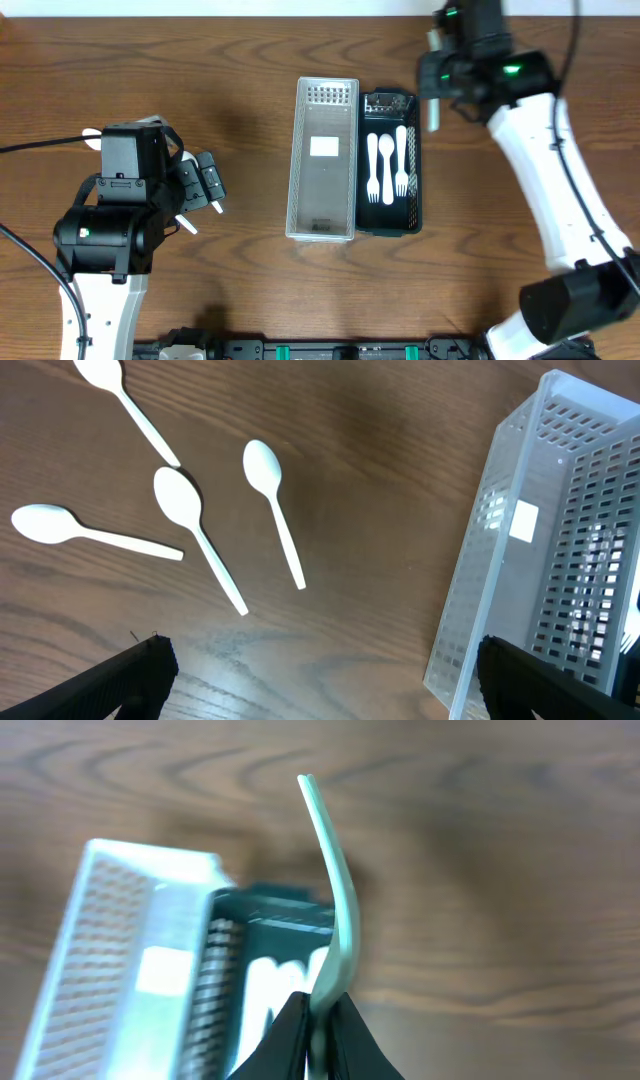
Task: Pack container
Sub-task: 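Carry the fork left and lower it into the black basket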
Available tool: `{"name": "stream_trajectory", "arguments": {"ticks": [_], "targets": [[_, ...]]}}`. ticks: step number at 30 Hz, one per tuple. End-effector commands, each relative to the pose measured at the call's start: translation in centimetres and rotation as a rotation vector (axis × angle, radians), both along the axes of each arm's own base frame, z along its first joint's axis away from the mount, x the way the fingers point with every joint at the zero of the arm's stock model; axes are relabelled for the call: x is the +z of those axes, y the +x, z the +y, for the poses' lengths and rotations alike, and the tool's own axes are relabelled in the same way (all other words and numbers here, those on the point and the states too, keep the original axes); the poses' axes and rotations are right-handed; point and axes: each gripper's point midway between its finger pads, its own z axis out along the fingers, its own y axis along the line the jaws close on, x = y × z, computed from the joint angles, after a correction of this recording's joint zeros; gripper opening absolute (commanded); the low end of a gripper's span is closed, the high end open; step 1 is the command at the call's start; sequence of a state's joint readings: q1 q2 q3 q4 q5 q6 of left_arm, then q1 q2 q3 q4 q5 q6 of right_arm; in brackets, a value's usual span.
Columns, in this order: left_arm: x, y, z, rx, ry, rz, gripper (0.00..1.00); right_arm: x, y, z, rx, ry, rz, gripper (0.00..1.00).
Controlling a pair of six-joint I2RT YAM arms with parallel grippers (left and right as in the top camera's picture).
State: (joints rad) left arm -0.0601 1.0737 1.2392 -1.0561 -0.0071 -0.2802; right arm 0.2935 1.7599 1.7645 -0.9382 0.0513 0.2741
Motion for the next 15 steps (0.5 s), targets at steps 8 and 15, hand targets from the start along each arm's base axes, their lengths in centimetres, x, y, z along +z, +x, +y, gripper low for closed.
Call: {"name": "stream_trajectory", "arguments": {"ticks": [8, 15], "targets": [[0.2, -0.5, 0.0, -0.014, 0.014, 0.018, 0.98, -12.1, -1.5, 3.8, -0.107, -0.03, 0.326, 0.01], [0.2, -0.5, 0.0, -0.014, 0.014, 0.02, 0.98, -15.1, -2.2, 5.1, -0.019, -0.07, 0.395, 0.43]]}}
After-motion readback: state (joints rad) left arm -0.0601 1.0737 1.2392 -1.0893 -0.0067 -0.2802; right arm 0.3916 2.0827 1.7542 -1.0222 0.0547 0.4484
